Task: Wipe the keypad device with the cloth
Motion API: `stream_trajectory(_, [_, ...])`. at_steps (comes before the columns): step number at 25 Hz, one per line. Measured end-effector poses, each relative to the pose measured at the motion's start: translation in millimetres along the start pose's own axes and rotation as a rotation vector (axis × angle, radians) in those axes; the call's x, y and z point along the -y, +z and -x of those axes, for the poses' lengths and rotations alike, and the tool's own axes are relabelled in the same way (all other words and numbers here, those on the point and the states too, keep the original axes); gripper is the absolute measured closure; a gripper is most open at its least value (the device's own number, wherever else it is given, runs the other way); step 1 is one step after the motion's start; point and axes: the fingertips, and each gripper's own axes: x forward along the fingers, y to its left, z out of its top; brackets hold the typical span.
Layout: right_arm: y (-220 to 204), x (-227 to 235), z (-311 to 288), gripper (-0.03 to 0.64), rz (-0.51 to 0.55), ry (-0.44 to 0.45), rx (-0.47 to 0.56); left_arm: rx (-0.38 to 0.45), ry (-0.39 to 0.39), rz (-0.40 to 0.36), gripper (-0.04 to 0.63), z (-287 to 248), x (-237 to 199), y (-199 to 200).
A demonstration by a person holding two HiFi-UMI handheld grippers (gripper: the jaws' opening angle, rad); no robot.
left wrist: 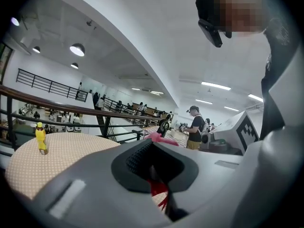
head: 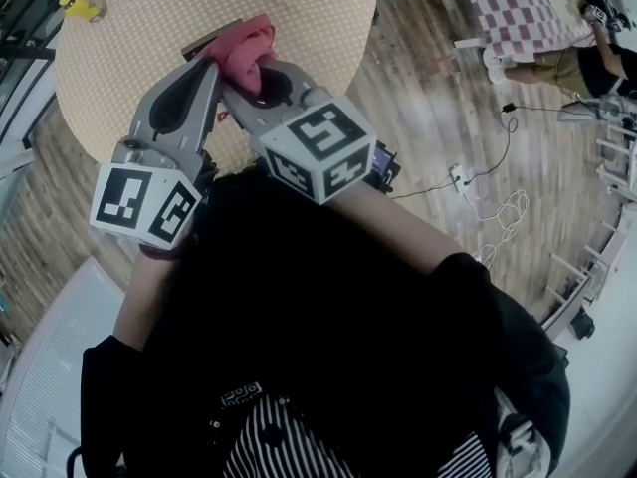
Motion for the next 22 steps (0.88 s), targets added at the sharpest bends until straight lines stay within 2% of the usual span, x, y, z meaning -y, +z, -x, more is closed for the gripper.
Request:
stream_trajectory(5, [-26.5,-34.3,-32.9,0.541,-0.005,-0.019,-0.066,-0.003,0.008,0.073,0.601,37.8,-36.7,-21.8])
stream_trajectory(9, [-49.7,-38.2,-43.0,0.541,-0.033,-0.042,-0.121,-0.033,-0.025,0.135,0.601,44.6,-48.7,-43.6])
stream_trajectory(15, [-54.3,-46.8,-56.0,0.541,-0.022,-0.040,-0.137,-0.023,-0.016,0.136,0.601,52.9,-62.1,-46.6])
stream_trajectory(22, [-52.7,-60.0,-75.8,0.541,0.029,0.059,-0.161,-0.005,0.070,0.135,0.601,66.1,-81.5,-43.9])
